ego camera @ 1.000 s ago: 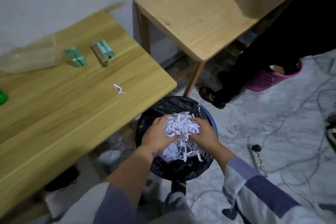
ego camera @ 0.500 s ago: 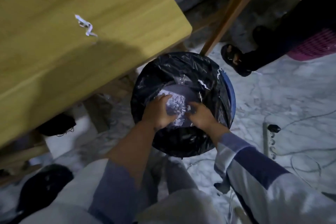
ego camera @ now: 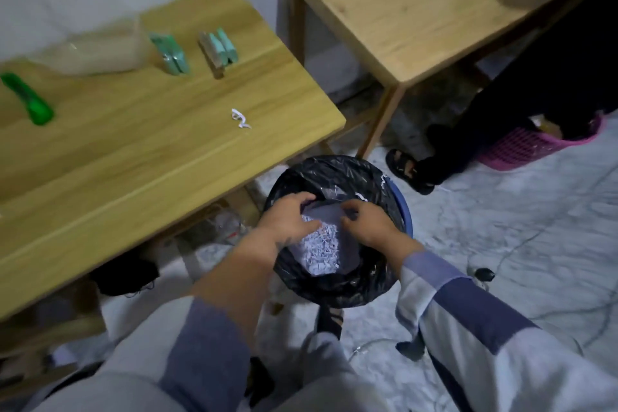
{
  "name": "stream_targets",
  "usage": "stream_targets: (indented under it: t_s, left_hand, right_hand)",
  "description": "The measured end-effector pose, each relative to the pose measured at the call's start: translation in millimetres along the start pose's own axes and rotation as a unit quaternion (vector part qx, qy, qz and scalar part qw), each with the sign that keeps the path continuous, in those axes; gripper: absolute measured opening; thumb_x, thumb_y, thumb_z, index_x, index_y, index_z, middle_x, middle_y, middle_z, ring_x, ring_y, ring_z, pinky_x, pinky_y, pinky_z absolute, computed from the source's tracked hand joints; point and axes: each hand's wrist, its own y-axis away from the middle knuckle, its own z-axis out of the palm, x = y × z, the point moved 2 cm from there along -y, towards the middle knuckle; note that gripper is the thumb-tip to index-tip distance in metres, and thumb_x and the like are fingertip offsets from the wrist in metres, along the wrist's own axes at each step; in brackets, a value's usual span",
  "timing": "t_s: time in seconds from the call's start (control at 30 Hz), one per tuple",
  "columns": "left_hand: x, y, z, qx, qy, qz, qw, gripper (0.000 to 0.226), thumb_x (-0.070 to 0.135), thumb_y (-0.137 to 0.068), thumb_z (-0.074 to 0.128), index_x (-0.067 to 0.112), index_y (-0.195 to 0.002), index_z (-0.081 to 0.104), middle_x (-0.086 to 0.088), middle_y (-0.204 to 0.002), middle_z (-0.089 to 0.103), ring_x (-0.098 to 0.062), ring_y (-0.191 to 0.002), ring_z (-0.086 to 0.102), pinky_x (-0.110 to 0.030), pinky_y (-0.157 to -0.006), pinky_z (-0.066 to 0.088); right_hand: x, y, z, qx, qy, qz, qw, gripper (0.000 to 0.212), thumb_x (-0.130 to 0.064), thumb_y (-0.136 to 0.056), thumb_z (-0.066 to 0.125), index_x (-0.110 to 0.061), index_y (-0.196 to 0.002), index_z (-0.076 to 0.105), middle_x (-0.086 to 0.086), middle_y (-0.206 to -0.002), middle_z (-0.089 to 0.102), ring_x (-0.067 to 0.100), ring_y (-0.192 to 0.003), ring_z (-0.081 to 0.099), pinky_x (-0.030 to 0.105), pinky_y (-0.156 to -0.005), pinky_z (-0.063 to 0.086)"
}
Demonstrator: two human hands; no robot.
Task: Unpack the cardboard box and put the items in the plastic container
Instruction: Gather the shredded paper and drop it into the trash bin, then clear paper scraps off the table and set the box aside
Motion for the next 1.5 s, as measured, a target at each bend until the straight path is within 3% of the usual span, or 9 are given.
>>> stream_targets:
  t_s: [0.4,0.57,0.73,0.9,1.1,1.23,1.33,1.43,1.5]
  left_hand:
    - [-43,165,-102,0.138,0.024,0.031,0.990,0.049,0.030,-0.085,0.068,0.020,-0.131,0.054,-0.002,-0.135,0.056,-0.019,-0.120,0.054,-0.023,-0.095,0.039]
    - [-89,216,-147,0.218,0.015,-0.006,0.976,0.049,0.030,-0.085,0.069,0.018,-0.131,0.055,-0.003,-0.136,0.056,-0.020,-0.122,0.054,-0.025,-0.099,0.038]
    - [-131,244,-181,0.271,0.014,-0.047,0.961,0.047,0.030,-0.086,0.066,0.017,-0.130,0.056,-0.005,-0.137,0.055,-0.020,-0.128,0.049,-0.025,-0.103,0.035]
    - [-169,248,-212,0.318,0.024,-0.081,0.944,0.045,0.029,-0.086,0.066,0.017,-0.129,0.057,-0.006,-0.137,0.054,-0.022,-0.128,0.048,-0.027,-0.105,0.034]
    - [-217,242,-250,0.386,0.024,-0.133,0.912,0.039,0.025,-0.087,0.065,0.022,-0.125,0.058,-0.002,-0.136,0.052,-0.021,-0.127,0.046,-0.035,-0.106,0.038]
    - [-239,238,-272,0.446,-0.015,-0.180,0.877,0.056,0.029,-0.084,0.069,0.027,-0.135,0.047,0.003,-0.145,0.044,-0.021,-0.135,0.037,-0.040,-0.111,0.033]
    - [-257,237,-275,0.440,-0.059,-0.239,0.864,0.071,0.036,-0.084,0.067,0.027,-0.144,0.031,0.003,-0.152,0.034,-0.020,-0.143,0.025,-0.046,-0.116,0.017]
    - [-278,236,-264,0.409,-0.071,-0.269,0.869,0.078,0.035,-0.086,0.063,0.023,-0.149,0.021,0.001,-0.156,0.027,-0.015,-0.146,0.017,-0.045,-0.117,0.005]
    - [-285,234,-259,0.424,-0.088,-0.249,0.866,0.077,0.025,-0.085,0.064,0.022,-0.150,0.022,0.000,-0.153,0.034,-0.014,-0.145,0.022,-0.045,-0.117,0.006]
  right_hand:
    - [-143,119,17,0.086,0.029,-0.127,0.988,0.040,-0.026,-0.092,0.055,-0.013,-0.130,0.053,0.006,-0.131,0.059,0.024,-0.122,0.054,0.031,-0.099,0.042]
    - [-211,136,43,0.064,0.046,-0.179,0.981,0.038,-0.027,-0.093,0.052,-0.018,-0.130,0.052,0.009,-0.125,0.062,0.028,-0.113,0.059,0.032,-0.087,0.047]
    - [-270,135,66,0.049,0.075,-0.235,0.968,0.038,-0.026,-0.092,0.053,-0.018,-0.129,0.053,0.013,-0.123,0.062,0.027,-0.106,0.062,0.024,-0.078,0.040]
    - [-325,115,89,0.023,0.125,-0.279,0.952,0.040,-0.025,-0.092,0.054,-0.017,-0.131,0.053,0.012,-0.133,0.056,0.028,-0.119,0.054,0.031,-0.094,0.042]
    - [-396,70,116,-0.034,0.181,-0.333,0.925,0.038,-0.021,-0.090,0.055,-0.016,-0.128,0.055,0.012,-0.132,0.057,0.027,-0.121,0.053,0.029,-0.095,0.041]
    - [-438,42,132,-0.074,0.198,-0.368,0.905,0.039,-0.017,-0.087,0.058,-0.016,-0.126,0.057,0.012,-0.131,0.057,0.028,-0.119,0.054,0.028,-0.095,0.042]
    - [-466,23,153,-0.102,0.240,-0.404,0.877,0.042,-0.021,-0.081,0.066,-0.018,-0.123,0.060,0.010,-0.127,0.061,0.027,-0.117,0.056,0.027,-0.094,0.043]
    - [-486,6,181,-0.118,0.252,-0.440,0.854,0.056,-0.028,-0.071,0.072,-0.023,-0.125,0.057,0.010,-0.132,0.055,0.028,-0.124,0.050,0.030,-0.103,0.040]
    - [-496,-3,199,-0.119,0.275,-0.461,0.835,0.077,-0.037,-0.069,0.075,-0.022,-0.137,0.043,0.009,-0.146,0.040,0.028,-0.138,0.033,0.040,-0.113,0.030]
